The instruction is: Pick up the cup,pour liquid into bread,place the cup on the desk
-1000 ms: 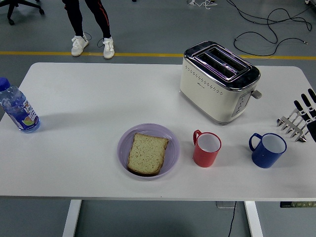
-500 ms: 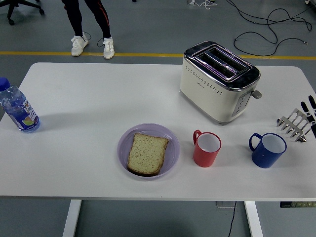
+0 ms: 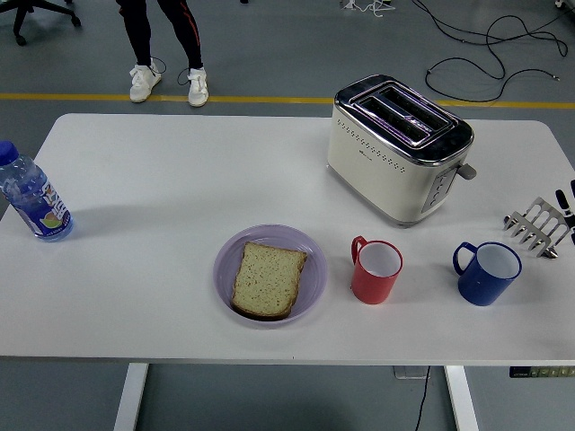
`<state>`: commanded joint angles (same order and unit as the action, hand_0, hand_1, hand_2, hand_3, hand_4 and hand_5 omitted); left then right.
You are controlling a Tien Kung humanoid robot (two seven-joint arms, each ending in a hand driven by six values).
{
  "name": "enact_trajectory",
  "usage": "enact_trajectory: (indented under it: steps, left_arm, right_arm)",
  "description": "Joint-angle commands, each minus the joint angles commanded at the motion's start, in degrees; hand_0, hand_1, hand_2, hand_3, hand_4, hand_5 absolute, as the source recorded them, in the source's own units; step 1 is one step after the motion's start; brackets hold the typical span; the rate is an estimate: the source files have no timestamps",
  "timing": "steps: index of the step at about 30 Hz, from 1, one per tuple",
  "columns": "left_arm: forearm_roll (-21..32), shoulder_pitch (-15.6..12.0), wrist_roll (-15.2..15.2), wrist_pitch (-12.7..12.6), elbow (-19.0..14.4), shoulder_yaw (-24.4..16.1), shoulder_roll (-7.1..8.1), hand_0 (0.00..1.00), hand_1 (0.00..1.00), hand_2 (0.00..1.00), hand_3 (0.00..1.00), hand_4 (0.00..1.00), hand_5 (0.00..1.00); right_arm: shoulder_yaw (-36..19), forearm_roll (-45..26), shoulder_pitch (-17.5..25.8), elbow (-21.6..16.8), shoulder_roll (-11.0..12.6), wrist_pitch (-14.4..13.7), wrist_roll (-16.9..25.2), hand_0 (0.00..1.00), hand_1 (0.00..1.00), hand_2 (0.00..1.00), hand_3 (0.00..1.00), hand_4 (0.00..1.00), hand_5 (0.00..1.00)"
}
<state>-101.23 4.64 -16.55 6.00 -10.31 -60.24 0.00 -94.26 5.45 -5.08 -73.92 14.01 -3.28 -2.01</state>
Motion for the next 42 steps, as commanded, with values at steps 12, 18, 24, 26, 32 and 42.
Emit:
enact_trajectory:
  steps: [12,18,24,26,32,42]
  left_arm:
    - [-0.3,0.0,0.0,0.0,0.0,-0.1,0.00,0.655,0.688,0.706,0.588,0.300,0.871]
    - [-0.2,0.0,-0.1,0.1,0.0,-0.1,0.00,0.655,0.688,0.706,0.589,0.301,0.871]
    - [-0.3,0.0,-0.1,0.1,0.0,-0.1,0.00,0.655,0.688,0.706,0.588,0.301,0.873]
    - [-0.3,0.0,-0.1,0.1,0.0,-0.1,0.00,0.655,0.688,0.706,0.588,0.301,0.873]
    - [-0.2,0.0,-0.1,0.2,0.0,0.0,0.00,0.655,0.688,0.706,0.589,0.301,0.873]
    - [-0.1,-0.2,0.0,0.2,0.0,0.1,0.00,0.655,0.689,0.706,0.589,0.301,0.872]
  right_arm:
    - [-0.2,-2.0,-0.3,0.8,-0.3,0.7,1.3,0.653,0.588,0.626,0.585,0.559,0.085]
    - [-0.2,-2.4,-0.6,1.2,-0.2,0.7,1.4,0.651,0.586,0.624,0.584,0.554,0.075]
    - [0.1,-2.8,-1.0,1.5,-0.1,1.1,1.6,0.650,0.587,0.623,0.584,0.549,0.069]
    - [0.2,-2.8,-1.0,1.6,-0.2,1.1,1.6,0.650,0.587,0.623,0.584,0.549,0.069]
    - [0.1,-2.8,-0.9,1.8,-0.2,1.2,1.5,0.646,0.584,0.622,0.584,0.547,0.065]
    - [0.0,-3.3,-1.0,2.2,-0.2,1.6,1.4,0.647,0.582,0.621,0.584,0.537,0.047]
